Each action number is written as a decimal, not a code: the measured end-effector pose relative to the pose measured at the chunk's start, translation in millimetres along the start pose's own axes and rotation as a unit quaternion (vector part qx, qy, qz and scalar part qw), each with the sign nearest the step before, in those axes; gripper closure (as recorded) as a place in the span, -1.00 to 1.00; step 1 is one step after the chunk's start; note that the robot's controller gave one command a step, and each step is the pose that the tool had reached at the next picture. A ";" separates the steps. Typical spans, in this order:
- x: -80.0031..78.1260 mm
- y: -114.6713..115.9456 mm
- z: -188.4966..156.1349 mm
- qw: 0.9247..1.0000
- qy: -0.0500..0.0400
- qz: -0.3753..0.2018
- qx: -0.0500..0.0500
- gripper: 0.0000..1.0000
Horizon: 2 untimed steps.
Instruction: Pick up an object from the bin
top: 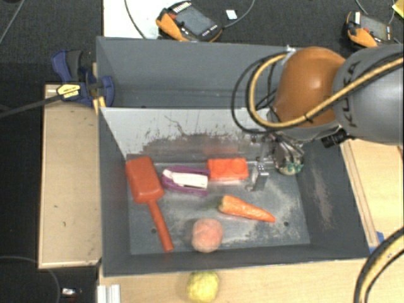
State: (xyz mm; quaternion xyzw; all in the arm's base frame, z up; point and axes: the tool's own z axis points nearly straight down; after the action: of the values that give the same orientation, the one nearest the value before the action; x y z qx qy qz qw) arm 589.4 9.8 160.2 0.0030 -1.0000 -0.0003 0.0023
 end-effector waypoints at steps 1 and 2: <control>-1.3 0.0 -4.3 1.000 -0.004 0.000 0.000 -1.00; 78.5 -15.1 92.1 1.000 -0.001 0.020 0.000 -1.00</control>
Offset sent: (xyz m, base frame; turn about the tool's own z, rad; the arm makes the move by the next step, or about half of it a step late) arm -0.0771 -0.0154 -0.0902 0.0465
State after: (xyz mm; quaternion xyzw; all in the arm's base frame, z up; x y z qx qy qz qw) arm 510.5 -5.7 68.5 -0.0169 -0.9999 -0.0007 0.0017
